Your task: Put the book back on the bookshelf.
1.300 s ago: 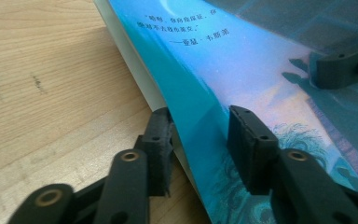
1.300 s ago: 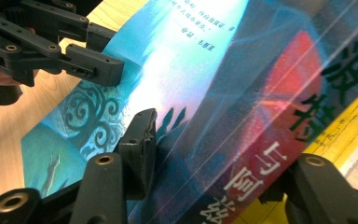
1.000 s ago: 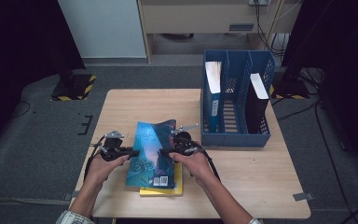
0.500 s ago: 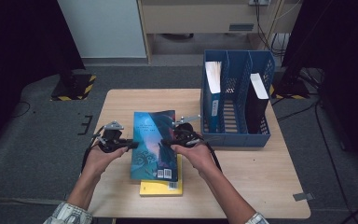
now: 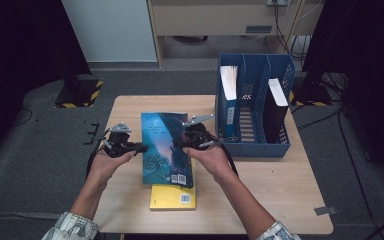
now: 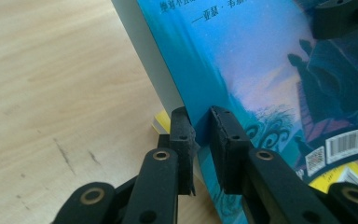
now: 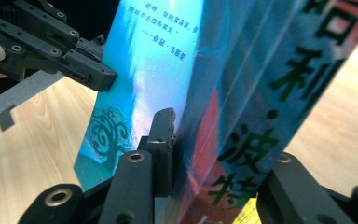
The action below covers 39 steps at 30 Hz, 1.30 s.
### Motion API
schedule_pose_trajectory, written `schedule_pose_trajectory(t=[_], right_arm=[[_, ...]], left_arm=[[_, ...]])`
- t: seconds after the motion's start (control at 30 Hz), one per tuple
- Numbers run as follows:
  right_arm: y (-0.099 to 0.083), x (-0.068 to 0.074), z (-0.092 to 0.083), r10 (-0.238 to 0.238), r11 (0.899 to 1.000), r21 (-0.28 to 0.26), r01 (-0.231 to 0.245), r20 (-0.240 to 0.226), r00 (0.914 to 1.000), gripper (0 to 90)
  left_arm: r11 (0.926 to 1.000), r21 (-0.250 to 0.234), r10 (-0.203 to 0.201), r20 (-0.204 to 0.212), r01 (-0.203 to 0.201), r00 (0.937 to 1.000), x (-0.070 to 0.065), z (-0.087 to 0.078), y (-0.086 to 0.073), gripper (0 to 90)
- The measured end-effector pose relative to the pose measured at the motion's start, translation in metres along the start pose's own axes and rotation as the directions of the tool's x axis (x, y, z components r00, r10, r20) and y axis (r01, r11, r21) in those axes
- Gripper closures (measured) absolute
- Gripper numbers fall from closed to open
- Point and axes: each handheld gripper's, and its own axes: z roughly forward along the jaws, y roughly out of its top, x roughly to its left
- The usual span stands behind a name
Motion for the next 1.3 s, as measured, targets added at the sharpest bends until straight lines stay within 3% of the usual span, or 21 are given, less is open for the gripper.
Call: schedule_pose_trajectory(t=[0.3, 0.77, 1.07, 1.3], right_arm=[[0.016, -0.005, -0.004, -0.027, 0.999, -0.027, 0.028, 0.043, 0.9987, 70.6], [0.036, -0.026, 0.006, -0.066, 0.994, -0.084, 0.075, 0.107, 0.992, 72.1], [0.03, -0.023, 0.005, -0.1, 0.99, -0.085, 0.11, 0.116, 0.9882, 71.7], [0.023, -0.019, -0.001, -0.099, 0.989, -0.095, 0.11, 0.111, 0.9888, 71.0]], left_arm=[[0.9992, -0.009, 0.038, -0.05, -0.038, 0.9981, 0.0, -0.001, 0.017, 79.5], [0.9967, 0.002, 0.081, -0.098, -0.081, 0.9919, 0.02, 0.013, 0.051, 79.9], [0.994, 0.003, 0.109, -0.117, -0.109, 0.9872, 0.011, 0.011, 0.047, 79.9], [0.9939, -0.007, 0.108, -0.106, -0.11, 0.9884, 0.005, 0.005, 0.041, 80.0]])
